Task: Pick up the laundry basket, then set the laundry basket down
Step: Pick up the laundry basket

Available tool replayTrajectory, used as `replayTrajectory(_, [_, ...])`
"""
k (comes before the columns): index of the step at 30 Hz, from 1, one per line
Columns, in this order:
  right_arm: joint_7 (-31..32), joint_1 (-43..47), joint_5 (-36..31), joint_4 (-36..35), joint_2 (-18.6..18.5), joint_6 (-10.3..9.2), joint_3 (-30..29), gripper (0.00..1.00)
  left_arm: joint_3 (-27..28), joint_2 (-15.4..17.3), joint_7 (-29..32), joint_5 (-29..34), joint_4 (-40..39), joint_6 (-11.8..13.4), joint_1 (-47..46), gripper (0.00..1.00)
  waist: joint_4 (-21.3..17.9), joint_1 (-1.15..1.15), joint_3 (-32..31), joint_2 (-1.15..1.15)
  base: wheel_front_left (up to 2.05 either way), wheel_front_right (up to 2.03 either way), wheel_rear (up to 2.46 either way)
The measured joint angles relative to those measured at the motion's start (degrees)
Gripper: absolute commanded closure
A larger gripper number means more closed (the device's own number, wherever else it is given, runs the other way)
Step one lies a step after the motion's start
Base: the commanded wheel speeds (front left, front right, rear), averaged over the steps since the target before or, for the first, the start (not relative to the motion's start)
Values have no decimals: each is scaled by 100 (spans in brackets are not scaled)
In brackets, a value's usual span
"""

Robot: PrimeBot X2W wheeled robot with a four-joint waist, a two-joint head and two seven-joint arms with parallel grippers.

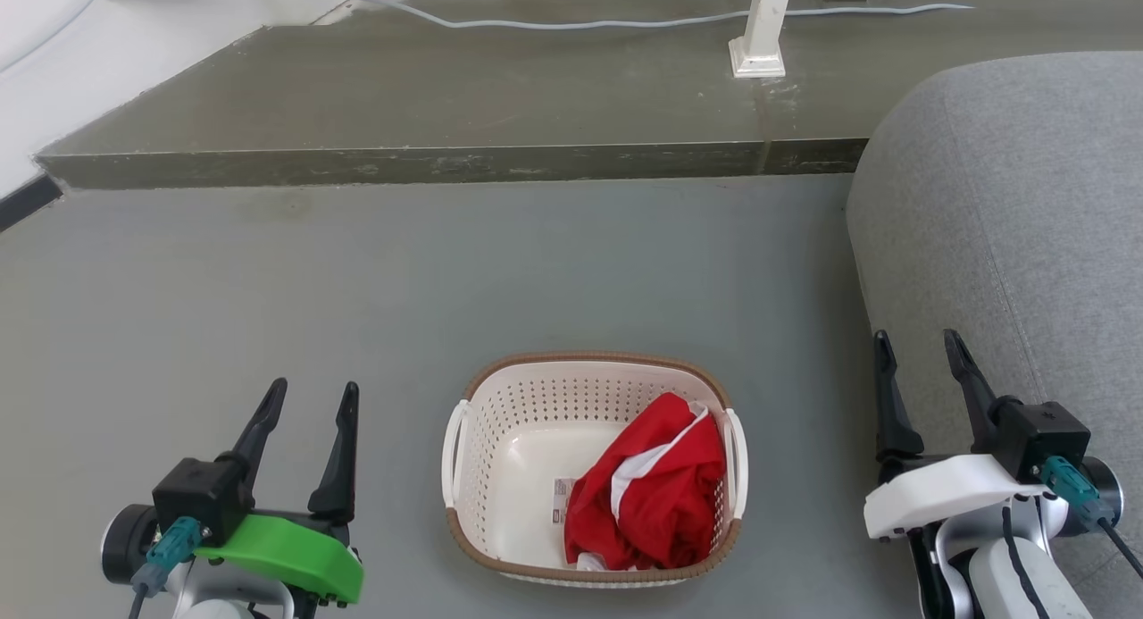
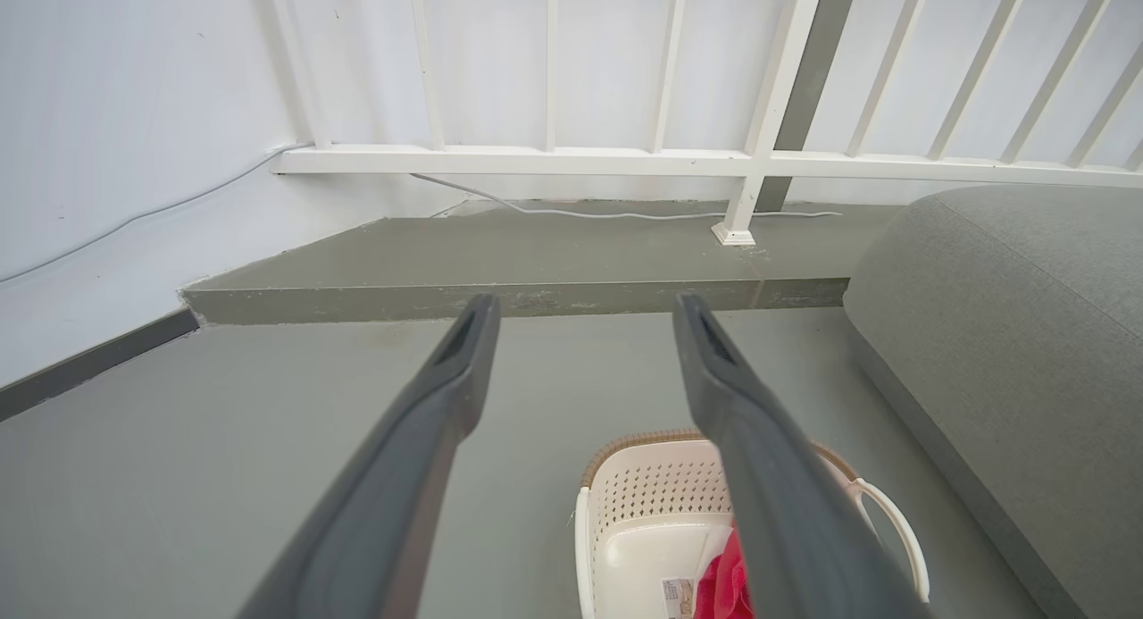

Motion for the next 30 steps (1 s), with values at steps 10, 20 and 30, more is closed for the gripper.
replayTrajectory(10, [52,73,1,-98,0,-1,0,0,1,55,82,0,-155,44,51,0,-5,0,45,0,0,0,0])
replayTrajectory(20, [122,88,10,-167,10,-13,-7,0,-2,70,103,0,-345,45,56,0,20,0,228,0,0,0,0])
replayTrajectory(30, [248,80,7,-356,22,-16,-4,0,1,126,227,0,-665,44,8,0,23,0,709,0,0,0,0])
